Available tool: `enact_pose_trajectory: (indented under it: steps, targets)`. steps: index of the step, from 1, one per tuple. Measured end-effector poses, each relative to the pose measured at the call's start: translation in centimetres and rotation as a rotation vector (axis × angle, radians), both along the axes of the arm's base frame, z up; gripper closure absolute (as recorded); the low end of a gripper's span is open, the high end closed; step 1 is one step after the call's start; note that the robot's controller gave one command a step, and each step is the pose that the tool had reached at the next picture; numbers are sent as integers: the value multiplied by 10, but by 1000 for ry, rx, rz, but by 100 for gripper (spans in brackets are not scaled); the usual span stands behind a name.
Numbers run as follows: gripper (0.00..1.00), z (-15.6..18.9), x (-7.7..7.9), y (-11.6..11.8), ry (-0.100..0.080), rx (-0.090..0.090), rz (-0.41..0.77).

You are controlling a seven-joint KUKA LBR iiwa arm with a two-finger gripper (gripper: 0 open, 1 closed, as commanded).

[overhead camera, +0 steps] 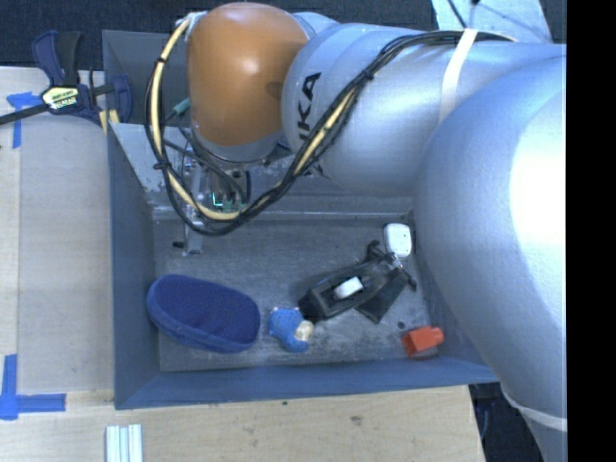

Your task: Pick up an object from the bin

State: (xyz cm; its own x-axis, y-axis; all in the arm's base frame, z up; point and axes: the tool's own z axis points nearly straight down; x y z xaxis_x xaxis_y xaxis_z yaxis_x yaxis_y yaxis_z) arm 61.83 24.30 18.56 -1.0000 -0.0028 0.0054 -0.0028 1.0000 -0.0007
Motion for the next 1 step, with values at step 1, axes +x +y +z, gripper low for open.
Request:
enact_pose_trajectory:
  steps: [1]
  targets:
    - [0, -106, -20, 1, -2, 1, 118]
